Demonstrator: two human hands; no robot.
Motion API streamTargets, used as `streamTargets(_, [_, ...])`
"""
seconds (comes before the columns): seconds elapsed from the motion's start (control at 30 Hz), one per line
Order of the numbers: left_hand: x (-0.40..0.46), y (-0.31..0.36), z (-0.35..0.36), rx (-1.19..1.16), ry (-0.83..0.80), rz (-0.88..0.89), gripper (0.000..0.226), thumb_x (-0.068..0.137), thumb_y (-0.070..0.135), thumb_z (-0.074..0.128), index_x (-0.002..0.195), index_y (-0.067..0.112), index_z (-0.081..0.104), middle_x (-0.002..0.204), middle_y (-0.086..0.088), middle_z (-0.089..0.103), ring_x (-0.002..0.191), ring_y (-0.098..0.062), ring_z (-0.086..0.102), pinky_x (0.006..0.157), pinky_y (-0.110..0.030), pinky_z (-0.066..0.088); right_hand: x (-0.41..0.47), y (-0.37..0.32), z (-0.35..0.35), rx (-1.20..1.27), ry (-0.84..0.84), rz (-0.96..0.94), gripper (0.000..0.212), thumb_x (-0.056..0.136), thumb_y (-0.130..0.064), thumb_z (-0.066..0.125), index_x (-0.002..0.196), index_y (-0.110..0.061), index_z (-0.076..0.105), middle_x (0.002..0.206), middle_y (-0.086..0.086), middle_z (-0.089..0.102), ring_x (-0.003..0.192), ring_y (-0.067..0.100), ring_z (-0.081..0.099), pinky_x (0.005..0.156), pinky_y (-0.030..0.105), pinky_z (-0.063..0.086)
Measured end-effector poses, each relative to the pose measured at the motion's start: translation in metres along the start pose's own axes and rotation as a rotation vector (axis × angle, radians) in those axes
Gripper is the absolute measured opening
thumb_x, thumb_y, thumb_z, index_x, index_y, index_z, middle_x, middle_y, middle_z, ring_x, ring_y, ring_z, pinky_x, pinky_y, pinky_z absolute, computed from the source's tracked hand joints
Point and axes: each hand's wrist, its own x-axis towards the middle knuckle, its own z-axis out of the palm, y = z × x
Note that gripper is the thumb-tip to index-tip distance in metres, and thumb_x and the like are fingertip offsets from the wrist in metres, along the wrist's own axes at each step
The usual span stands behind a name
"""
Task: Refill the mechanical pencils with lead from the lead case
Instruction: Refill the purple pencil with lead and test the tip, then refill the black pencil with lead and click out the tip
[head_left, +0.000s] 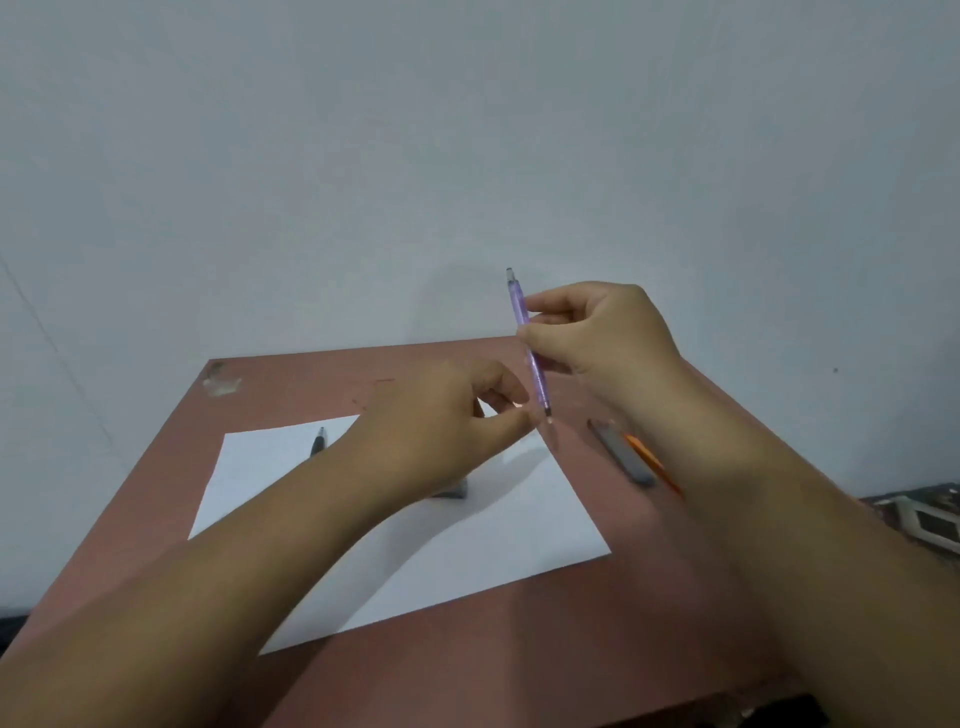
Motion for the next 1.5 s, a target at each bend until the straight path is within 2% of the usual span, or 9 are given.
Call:
streamTargets(0.13, [0.0, 0.011, 0.02, 0.089, -0.09, 0.038, 0.038, 0.09, 0.06, 0.059, 0.123, 0.041, 0.062, 0.119, 0.025, 0.063, 0.109, 0.0, 0.058, 0.089, -0.027, 0.051, -0.011, 0.02, -0.036, -0.248, 0.014, 0.051, 0.027, 0.083, -0.015, 0.074, 0.107, -0.026, 0.078, 0.091, -0.01, 0.077, 0.079, 0.008, 0.074, 0.082, 0.037, 0.063])
streamTargets(0.27, [0.003, 0.026, 0.045, 0.175, -0.16, 0.068, 0.049, 0.092, 0.059, 0.056, 0.135, 0.037, 0.055, 0.136, 0.017, 0.058, 0.12, -0.008, 0.054, 0.098, -0.035, 0.05, -0.027, 0.033, -0.06, -0.605, 0.014, 0.037, 0.02, 0.091, -0.017, 0.067, 0.106, -0.022, 0.08, 0.101, -0.004, 0.077, 0.091, 0.014, 0.069, 0.087, 0.036, 0.058])
streamTargets(0.57, [0.02, 0.04, 0.085, 0.214, -0.197, 0.206, 0.028, 0.089, 0.057, 0.055, 0.106, 0.036, 0.061, 0.097, 0.014, 0.062, 0.099, -0.013, 0.053, 0.08, -0.034, 0.049, -0.039, 0.064, -0.068, -0.897, -0.043, 0.142, 0.038, 0.1, -0.039, 0.054, 0.097, -0.011, 0.08, 0.098, 0.014, 0.075, 0.092, 0.03, 0.07, 0.08, 0.036, 0.056])
streamTargets(0.7, [0.018, 0.036, 0.095, 0.241, -0.171, 0.265, 0.029, 0.09, 0.057, 0.054, 0.074, 0.039, 0.038, 0.078, 0.018, 0.046, 0.089, -0.013, 0.047, 0.071, -0.03, 0.039, -0.044, 0.069, -0.064, -0.916, -0.075, 0.131, 0.036, 0.101, -0.032, 0.05, 0.099, -0.011, 0.079, 0.098, 0.01, 0.075, 0.091, 0.028, 0.068, 0.08, 0.034, 0.054])
streamTargets(0.93, [0.014, 0.033, 0.095, 0.256, -0.14, 0.275, 0.02, 0.09, 0.059, 0.052, 0.089, 0.04, 0.047, 0.092, 0.019, 0.051, 0.1, -0.011, 0.046, 0.083, -0.031, 0.044, -0.048, 0.077, -0.064, -0.912, -0.051, 0.083, 0.019, 0.091, -0.024, 0.059, 0.092, -0.019, 0.077, 0.087, 0.002, 0.067, 0.08, 0.019, 0.062, 0.07, 0.03, 0.052])
streamTargets(1.1, [0.016, 0.029, 0.095, 0.253, -0.133, 0.269, 0.031, 0.089, 0.06, 0.053, 0.101, 0.033, 0.059, 0.106, 0.014, 0.061, 0.107, -0.013, 0.049, 0.09, -0.037, 0.047, -0.053, 0.083, -0.063, -0.901, 0.006, 0.042, 0.02, 0.092, -0.026, 0.059, 0.082, -0.015, 0.071, 0.079, 0.0, 0.057, 0.073, 0.015, 0.052, 0.051, 0.018, 0.028])
streamTargets(1.3, [0.018, 0.027, 0.088, 0.291, -0.168, 0.25, 0.037, 0.088, 0.061, 0.055, 0.106, 0.029, 0.063, 0.107, 0.013, 0.062, 0.108, -0.014, 0.049, 0.093, -0.038, 0.047, -0.052, 0.081, -0.06, -0.842, 0.018, -0.004, 0.025, 0.093, -0.03, 0.06, 0.078, -0.012, 0.068, 0.079, 0.003, 0.062, 0.076, 0.023, 0.059, 0.068, 0.04, 0.053])
streamTargets(1.37, [0.017, 0.024, 0.078, 0.327, -0.185, 0.23, 0.038, 0.087, 0.062, 0.054, 0.102, 0.029, 0.064, 0.107, 0.014, 0.061, 0.109, -0.014, 0.049, 0.094, -0.037, 0.047, -0.049, 0.076, -0.056, -0.819, 0.015, -0.057, 0.019, 0.093, -0.029, 0.061, 0.085, -0.014, 0.072, 0.086, 0.0, 0.066, 0.082, 0.02, 0.06, 0.074, 0.037, 0.054])
streamTargets(1.5, [0.005, 0.005, 0.046, 0.376, -0.164, 0.199, 0.046, 0.091, 0.064, 0.053, 0.126, 0.037, 0.063, 0.137, 0.019, 0.056, 0.131, -0.007, 0.043, 0.108, -0.03, 0.039, -0.044, 0.058, -0.037, -0.802, -0.034, -0.148, 0.019, 0.092, -0.027, 0.059, 0.084, -0.018, 0.073, 0.082, -0.003, 0.068, 0.08, 0.018, 0.063, 0.075, 0.037, 0.055])
